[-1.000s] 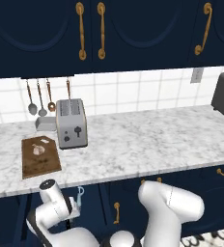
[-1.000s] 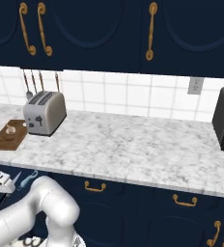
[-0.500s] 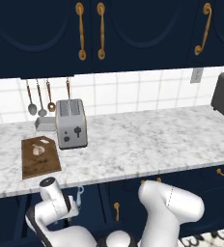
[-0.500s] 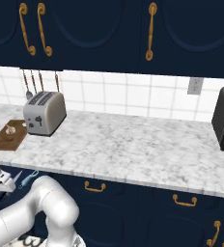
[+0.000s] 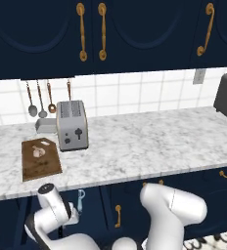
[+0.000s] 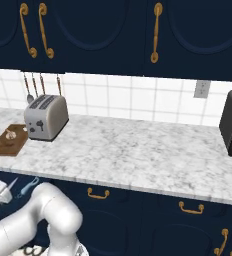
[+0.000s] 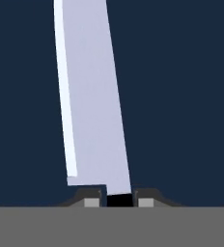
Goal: Place the appropriate cutting tool for cutting the garlic skin on the cutting board.
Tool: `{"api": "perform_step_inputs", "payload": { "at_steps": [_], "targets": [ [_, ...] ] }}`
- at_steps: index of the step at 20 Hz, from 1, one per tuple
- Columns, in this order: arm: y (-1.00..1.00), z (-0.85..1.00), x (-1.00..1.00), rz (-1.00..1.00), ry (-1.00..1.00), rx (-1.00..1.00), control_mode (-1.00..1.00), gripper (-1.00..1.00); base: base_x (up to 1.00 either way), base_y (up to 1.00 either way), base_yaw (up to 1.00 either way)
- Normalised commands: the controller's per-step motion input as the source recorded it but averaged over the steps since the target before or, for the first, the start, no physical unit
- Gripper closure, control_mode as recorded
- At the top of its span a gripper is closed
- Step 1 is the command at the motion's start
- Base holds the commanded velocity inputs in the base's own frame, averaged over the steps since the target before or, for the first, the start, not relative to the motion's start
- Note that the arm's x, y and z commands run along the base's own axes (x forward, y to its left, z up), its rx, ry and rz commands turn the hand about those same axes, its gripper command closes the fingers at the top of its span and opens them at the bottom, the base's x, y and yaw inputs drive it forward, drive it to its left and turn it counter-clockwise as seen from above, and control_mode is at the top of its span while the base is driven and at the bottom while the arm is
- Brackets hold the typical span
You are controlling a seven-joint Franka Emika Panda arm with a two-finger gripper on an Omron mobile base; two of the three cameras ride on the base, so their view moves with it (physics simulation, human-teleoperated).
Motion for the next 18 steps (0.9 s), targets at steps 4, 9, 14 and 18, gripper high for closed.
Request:
{"api": "perform_step_inputs", "payload": {
  "at_steps": [4, 9, 14, 18],
  "targets": [
    [0.0, 0.3, -0.41, -0.17, -0.03, 0.01, -1.0, 1.0, 0.0, 0.0, 0.0],
    [0.0, 0.83, -0.19, -0.19, -0.01, 0.0, -1.0, 1.0, 0.0, 0.0, 0.0],
    [-0.07, 0.88, -0.43, -0.22, -0.01, 0.02, -1.0, 1.0, 0.0, 0.0, 0.0],
    [0.0, 0.54, -0.61, -0.29, 0.0, 0.11, -1.0, 1.0, 0.0, 0.0, 0.0]
  ]
}}
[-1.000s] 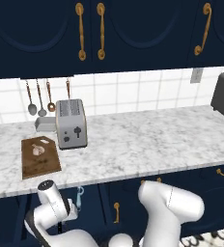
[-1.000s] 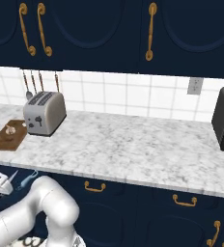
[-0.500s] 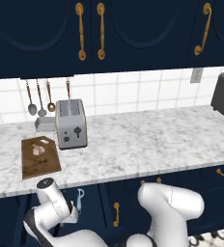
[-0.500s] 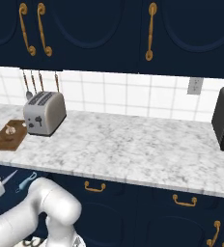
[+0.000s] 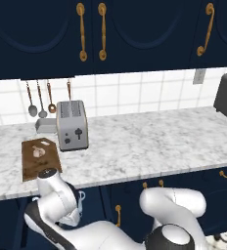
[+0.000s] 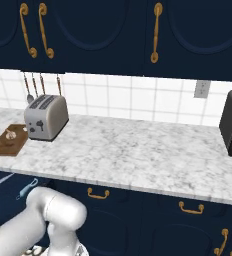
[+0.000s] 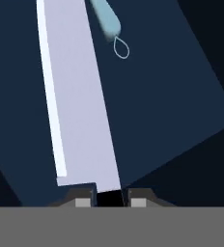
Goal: Place the appropriate cutting tool for cutting the garlic skin on the cutting board.
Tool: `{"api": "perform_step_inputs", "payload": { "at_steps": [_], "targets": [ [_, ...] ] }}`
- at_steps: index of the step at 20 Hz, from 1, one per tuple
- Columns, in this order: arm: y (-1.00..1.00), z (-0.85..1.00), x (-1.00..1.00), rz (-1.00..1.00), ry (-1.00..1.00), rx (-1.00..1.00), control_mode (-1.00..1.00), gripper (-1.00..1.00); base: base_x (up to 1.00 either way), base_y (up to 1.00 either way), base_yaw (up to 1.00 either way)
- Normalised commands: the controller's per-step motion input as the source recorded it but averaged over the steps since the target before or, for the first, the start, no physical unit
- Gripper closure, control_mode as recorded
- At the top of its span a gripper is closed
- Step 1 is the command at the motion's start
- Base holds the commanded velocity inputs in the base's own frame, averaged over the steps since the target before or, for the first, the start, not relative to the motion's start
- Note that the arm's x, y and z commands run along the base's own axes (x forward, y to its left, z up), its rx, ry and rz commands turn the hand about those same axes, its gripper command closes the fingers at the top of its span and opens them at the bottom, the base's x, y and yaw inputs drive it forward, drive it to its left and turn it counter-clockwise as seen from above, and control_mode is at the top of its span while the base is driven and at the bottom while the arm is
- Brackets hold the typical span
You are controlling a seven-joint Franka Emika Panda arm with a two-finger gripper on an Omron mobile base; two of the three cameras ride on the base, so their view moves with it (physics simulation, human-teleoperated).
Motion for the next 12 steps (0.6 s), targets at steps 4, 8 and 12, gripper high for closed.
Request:
{"api": "perform_step_inputs", "payload": {
  "at_steps": [4, 8, 12],
  "targets": [
    [0.0, 0.3, -0.99, -0.36, 0.0, 0.15, -1.0, 1.0, 0.0, 0.0, 0.0],
    [0.01, 0.42, -0.86, -0.34, 0.0, 0.13, -1.0, 1.0, 0.0, 0.0, 0.0],
    [0.0, 0.72, -0.44, -0.29, 0.0, 0.08, -1.0, 1.0, 0.0, 0.0, 0.0]
  ]
}}
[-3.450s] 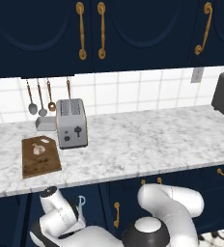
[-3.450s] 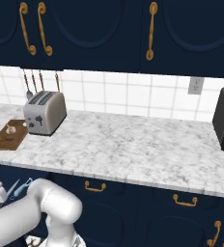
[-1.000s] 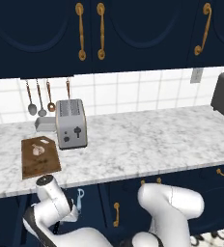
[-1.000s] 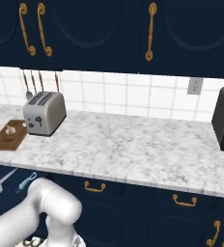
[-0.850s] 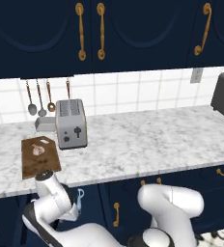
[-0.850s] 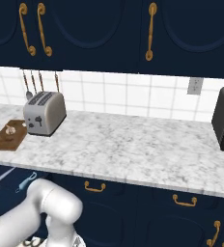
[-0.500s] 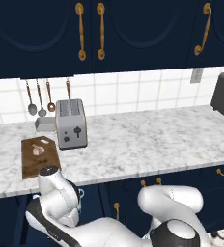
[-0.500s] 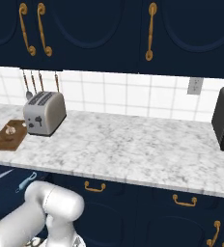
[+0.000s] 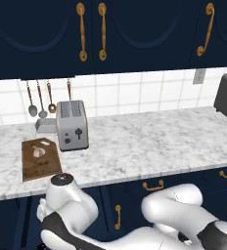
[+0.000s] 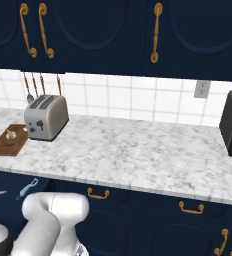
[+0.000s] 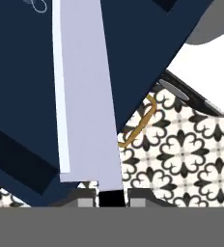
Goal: Place the appropriate cutting tool for cutting the garlic skin on the cutting board.
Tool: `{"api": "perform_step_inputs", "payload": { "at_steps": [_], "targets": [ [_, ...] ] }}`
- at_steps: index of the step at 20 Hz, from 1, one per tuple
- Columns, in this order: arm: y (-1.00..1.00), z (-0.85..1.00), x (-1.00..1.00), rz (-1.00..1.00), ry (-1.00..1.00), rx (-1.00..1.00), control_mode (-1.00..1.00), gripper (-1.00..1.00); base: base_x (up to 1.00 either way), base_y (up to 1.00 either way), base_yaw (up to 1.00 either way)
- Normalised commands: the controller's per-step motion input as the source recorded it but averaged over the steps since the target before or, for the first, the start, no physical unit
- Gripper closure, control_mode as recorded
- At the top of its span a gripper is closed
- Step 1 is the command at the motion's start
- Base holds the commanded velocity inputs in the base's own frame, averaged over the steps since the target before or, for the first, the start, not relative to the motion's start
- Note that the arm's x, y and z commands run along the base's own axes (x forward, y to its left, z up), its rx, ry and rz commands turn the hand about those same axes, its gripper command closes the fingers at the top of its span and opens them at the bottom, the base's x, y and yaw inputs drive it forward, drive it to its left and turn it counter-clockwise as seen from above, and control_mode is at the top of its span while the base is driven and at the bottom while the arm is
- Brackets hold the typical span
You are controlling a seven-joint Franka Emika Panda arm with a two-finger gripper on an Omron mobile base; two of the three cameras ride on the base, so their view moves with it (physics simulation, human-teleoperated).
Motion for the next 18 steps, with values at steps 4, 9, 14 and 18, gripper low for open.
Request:
{"api": "perform_step_inputs", "payload": {
  "at_steps": [4, 9, 14, 18],
  "targets": [
    [-0.01, 1.0, -0.12, -0.21, 0.0, 0.0, -1.0, 1.0, 0.0, 0.0, 0.0],
    [-0.06, 0.91, 0.25, -0.08, 0.0, 0.0, -1.0, 1.0, 0.0, 0.0, 0.0],
    [0.0, 0.59, 0.75, 0.08, 0.0, 0.0, -1.0, 1.0, 0.0, 0.0, 0.0],
    [-0.02, 0.29, 0.99, 0.18, 0.0, -0.01, -1.0, 1.0, 0.0, 0.0, 0.0]
  ]
}}
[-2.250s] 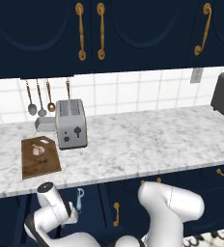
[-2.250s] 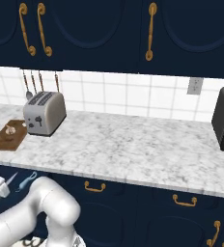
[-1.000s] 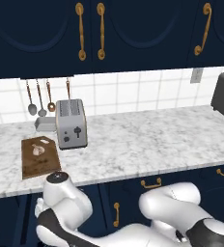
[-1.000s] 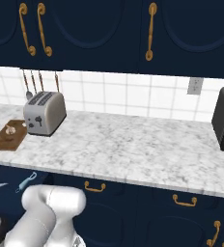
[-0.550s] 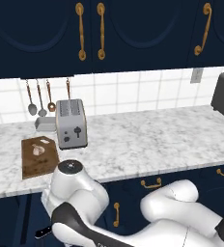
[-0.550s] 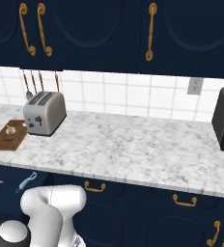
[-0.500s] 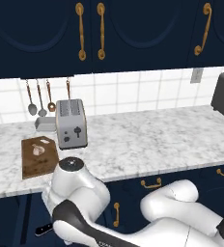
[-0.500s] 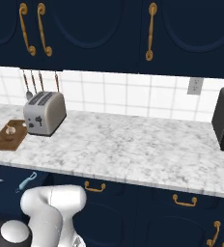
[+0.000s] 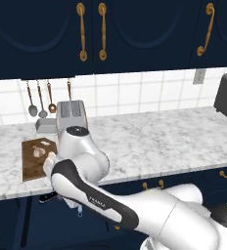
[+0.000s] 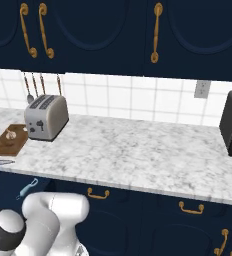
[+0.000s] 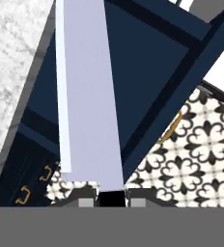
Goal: Place the appropriate cutting tool for cutting the garlic skin on the cutting board.
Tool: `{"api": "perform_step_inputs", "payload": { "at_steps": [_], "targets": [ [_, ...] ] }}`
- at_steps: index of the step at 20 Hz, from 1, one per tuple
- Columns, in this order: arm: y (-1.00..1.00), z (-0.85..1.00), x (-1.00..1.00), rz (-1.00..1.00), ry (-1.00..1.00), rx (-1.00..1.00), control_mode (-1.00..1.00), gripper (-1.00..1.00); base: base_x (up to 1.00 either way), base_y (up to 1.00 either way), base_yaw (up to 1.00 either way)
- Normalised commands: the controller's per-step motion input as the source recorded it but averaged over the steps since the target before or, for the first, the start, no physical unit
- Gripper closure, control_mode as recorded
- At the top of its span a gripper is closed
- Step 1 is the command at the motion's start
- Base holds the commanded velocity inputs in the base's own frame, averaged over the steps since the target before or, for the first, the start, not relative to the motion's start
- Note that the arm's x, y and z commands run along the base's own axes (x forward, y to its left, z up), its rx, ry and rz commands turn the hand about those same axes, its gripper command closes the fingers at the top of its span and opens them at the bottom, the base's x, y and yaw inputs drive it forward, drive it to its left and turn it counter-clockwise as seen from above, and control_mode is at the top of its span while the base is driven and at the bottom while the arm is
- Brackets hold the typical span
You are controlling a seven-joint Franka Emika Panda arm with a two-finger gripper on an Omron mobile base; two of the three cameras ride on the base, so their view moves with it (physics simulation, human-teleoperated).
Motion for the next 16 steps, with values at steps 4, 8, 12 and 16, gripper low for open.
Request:
{"api": "perform_step_inputs", "payload": {
  "at_steps": [4, 8, 12, 16],
  "targets": [
    [0.14, 0.19, 0.94, 0.22, 0.0, -0.04, -1.0, 1.0, 0.0, 0.0, 0.0],
    [0.6, -0.01, 0.85, 0.18, 0.03, -0.14, -1.0, 1.0, 0.0, 0.0, 0.0],
    [0.74, -0.03, 0.51, 0.19, 0.01, -0.15, -1.0, 1.0, 0.0, 0.0, 0.0],
    [0.35, -0.02, 0.79, 0.2, 0.0, -0.09, -1.0, 1.0, 0.0, 0.0, 0.0]
  ]
}}
